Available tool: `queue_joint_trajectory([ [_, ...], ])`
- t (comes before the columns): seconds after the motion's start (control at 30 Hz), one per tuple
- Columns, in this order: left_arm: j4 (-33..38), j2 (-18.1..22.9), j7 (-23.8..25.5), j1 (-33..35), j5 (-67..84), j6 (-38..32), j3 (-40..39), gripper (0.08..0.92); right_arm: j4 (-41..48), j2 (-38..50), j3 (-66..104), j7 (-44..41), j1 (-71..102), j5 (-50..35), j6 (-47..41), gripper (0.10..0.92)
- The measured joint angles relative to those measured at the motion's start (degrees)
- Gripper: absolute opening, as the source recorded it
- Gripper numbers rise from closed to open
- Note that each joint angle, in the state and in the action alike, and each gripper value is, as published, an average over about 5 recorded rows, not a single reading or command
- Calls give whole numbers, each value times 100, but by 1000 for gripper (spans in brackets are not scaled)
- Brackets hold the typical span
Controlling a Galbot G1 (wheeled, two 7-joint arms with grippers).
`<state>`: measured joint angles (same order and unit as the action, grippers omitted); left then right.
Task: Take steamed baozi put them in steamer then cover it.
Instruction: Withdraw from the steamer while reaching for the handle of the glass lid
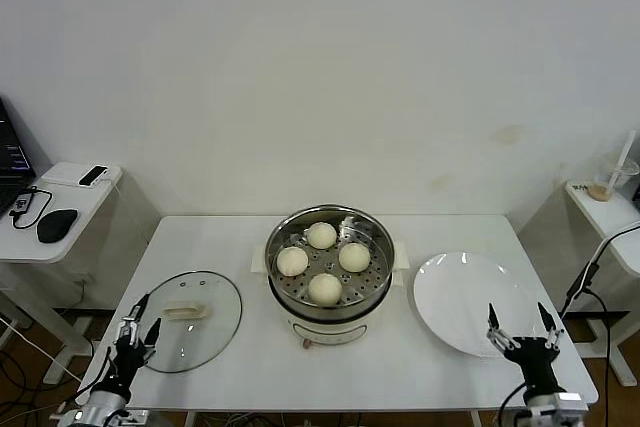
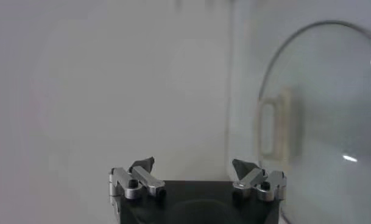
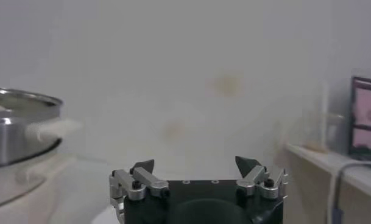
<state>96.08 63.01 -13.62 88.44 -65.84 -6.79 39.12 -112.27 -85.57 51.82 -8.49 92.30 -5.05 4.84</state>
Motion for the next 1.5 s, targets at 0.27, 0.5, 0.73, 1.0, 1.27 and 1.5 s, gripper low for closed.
queue_joint_trajectory([
  [0.27, -268, -24, 106, -322, -272, 33, -309, 823, -19, -169, 115, 93, 135, 56, 50, 823],
  [0.5, -537, -72, 97, -620, -334, 17, -507, 823, -19, -263, 197, 140, 270, 130, 146, 823],
  [0.73, -858, -95, 99, -959, -338, 13, -665, 823, -22, -337, 211, 160, 384, 216, 209, 823],
  [1.0, -1170, -77, 82, -1328, -333, 4, -803, 823, -29, -395, 209, 177, 486, 329, 280, 823],
  [1.27, -1491, -28, 32, -1651, -319, -18, -904, 823, -28, -419, 177, 179, 531, 409, 314, 823],
  [1.5, -1691, 16, -10, -1777, -316, -78, -932, 706, 26, -435, 121, 176, 521, 433, 315, 823],
])
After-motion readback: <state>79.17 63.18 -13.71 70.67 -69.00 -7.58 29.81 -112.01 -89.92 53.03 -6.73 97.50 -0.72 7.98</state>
